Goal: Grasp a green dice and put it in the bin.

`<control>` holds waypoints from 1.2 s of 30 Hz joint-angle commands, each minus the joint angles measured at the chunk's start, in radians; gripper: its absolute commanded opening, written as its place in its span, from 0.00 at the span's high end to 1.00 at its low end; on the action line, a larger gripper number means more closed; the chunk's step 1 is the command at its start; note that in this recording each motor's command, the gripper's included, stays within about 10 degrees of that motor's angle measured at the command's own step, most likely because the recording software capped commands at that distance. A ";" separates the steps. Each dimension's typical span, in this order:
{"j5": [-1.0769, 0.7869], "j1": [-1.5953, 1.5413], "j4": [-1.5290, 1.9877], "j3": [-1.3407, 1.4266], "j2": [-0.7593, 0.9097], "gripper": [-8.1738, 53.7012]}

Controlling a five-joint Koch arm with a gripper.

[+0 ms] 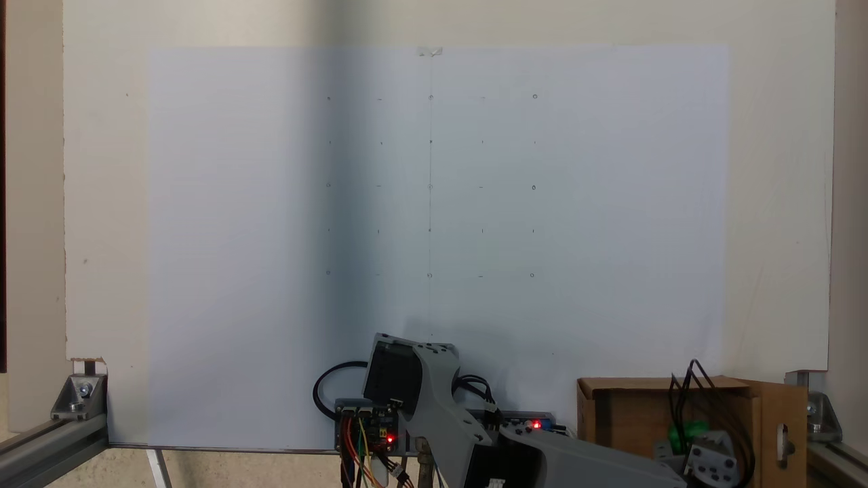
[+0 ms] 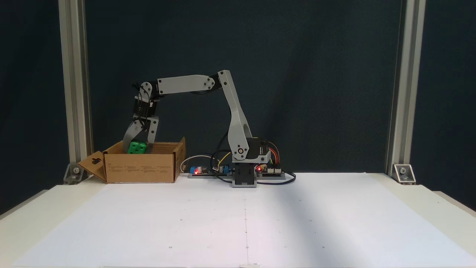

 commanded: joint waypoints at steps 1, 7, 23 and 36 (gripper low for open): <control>-0.071 0.014 -0.020 -0.029 0.023 0.52; -0.038 0.017 -0.026 -0.028 0.028 0.23; 0.479 -0.262 -0.133 -0.029 0.494 0.23; 0.505 -1.192 -0.130 -0.028 0.546 0.19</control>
